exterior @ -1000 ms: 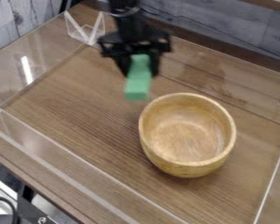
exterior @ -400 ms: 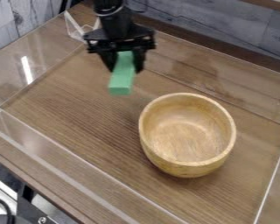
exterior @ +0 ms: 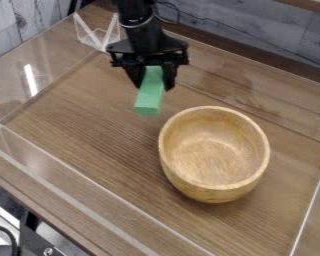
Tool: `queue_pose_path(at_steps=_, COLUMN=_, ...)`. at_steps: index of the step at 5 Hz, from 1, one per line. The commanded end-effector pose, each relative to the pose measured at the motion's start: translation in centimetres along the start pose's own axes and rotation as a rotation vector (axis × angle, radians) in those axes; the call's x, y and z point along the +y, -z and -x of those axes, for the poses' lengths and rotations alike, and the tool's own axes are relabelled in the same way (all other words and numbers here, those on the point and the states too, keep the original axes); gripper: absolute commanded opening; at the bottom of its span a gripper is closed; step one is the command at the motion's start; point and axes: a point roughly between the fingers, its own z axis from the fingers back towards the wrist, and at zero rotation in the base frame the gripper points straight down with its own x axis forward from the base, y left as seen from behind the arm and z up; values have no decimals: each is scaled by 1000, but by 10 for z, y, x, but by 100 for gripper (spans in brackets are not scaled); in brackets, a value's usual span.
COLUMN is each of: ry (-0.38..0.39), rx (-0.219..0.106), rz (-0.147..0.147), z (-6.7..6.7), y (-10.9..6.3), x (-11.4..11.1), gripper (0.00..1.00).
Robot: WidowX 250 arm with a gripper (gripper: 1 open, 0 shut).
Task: Move green stick from inside the wooden bowl to the table next to it
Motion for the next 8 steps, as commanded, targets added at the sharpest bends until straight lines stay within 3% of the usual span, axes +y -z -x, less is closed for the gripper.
queue_pose_path(at_steps=1, ry=-24, rx=-86, rz=-18, z=-24, y=-13, x=17, gripper=0)
queue_pose_path(at_steps=2, ry=-42, rx=-115, rz=-44, z=-39, y=-12, x=48, gripper=0)
queue_pose_path(at_steps=4, ry=28, rx=-96, rz=-8, z=-11, y=-1, x=-22, gripper=0)
queue_pose_path(at_steps=5, ry=17, rx=-117, rz=-22, z=-24, y=-5, x=16, gripper=0)
queue_pose_path(at_steps=6, ry=34, rx=-123, rz=-12, z=-20, y=2, x=-16, gripper=0)
queue_pose_path(at_steps=7, ry=24, rx=-137, rz=-24, z=-28, y=-2, x=26, gripper=0)
queue_pose_path(at_steps=8, ry=-15, rx=-161, rz=-23, z=-41, y=4, x=16, gripper=0)
